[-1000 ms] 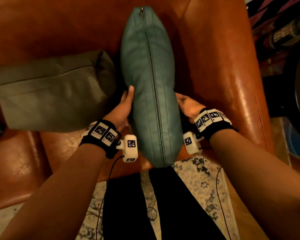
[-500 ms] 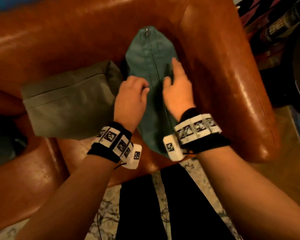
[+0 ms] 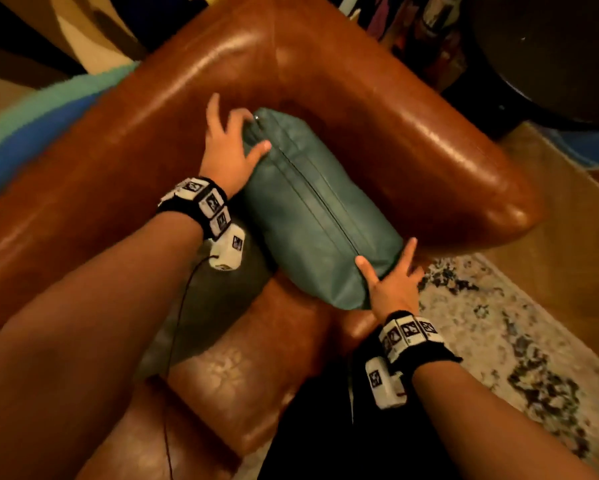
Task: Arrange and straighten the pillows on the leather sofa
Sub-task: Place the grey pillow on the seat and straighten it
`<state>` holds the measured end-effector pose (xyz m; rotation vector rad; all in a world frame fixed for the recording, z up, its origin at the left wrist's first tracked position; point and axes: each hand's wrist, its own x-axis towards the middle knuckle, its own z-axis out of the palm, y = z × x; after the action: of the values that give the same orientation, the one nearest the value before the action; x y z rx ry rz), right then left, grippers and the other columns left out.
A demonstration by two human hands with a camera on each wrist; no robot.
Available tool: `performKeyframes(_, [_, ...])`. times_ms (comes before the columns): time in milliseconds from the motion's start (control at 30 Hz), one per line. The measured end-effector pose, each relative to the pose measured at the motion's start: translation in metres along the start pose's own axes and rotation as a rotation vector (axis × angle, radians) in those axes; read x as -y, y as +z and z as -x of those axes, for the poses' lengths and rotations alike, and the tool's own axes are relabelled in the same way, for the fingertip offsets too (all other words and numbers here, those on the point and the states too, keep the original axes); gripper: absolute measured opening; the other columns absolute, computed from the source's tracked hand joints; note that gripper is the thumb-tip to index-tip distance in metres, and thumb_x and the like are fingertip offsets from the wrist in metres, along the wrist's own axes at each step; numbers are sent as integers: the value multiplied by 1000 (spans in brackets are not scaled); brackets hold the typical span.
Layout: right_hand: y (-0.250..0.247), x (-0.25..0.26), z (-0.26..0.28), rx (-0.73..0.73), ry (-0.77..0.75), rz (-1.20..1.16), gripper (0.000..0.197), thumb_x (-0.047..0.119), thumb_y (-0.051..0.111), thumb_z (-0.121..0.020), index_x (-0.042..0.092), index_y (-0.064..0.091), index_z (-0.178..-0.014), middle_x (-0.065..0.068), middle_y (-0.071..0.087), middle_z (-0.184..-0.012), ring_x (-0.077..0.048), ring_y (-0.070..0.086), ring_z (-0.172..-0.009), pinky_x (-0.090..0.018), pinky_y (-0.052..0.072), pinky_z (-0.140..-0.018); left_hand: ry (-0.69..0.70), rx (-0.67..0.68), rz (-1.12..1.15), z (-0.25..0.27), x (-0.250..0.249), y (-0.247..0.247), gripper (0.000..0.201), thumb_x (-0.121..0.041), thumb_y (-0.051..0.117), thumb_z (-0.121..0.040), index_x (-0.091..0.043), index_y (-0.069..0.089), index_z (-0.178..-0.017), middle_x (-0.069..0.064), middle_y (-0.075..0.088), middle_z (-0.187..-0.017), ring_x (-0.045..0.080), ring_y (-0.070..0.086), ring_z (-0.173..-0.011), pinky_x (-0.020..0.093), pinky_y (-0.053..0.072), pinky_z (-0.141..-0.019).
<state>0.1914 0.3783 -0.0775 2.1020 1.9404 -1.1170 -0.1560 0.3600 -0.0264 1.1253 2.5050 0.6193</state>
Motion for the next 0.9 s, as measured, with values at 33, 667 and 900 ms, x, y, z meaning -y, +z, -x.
performKeyframes(33, [0,-4,2,9,67,-193,109,69,63,-79,28,-2,-157,-23,31,-154,-42,41,-135,-45,35,-110,-47,-14,154,-12,-6,-5,57,-45,68,-89,-18,47,-135,17,33,-154,31,42,-137,29,31,-111])
performKeyframes(667, [-43,-27,-21,-579,366,-596,50,38,33,-105,-2,63,-108,-24,64,-104,-38,60,-96,-42,44,-85,-491,299,939,-30,-4,-5,18,-23,63,-97,-7,69,-90,7,73,-91,15,72,-78,25,57,-65])
performKeyframes(900, [-50,-22,-15,-597,441,-650,51,37,32,-106,-2,59,-127,-27,61,-127,-41,57,-114,-39,43,-90,-413,328,896,-34,7,-9,20,-27,67,-95,-10,72,-87,6,75,-92,14,72,-80,28,58,-76])
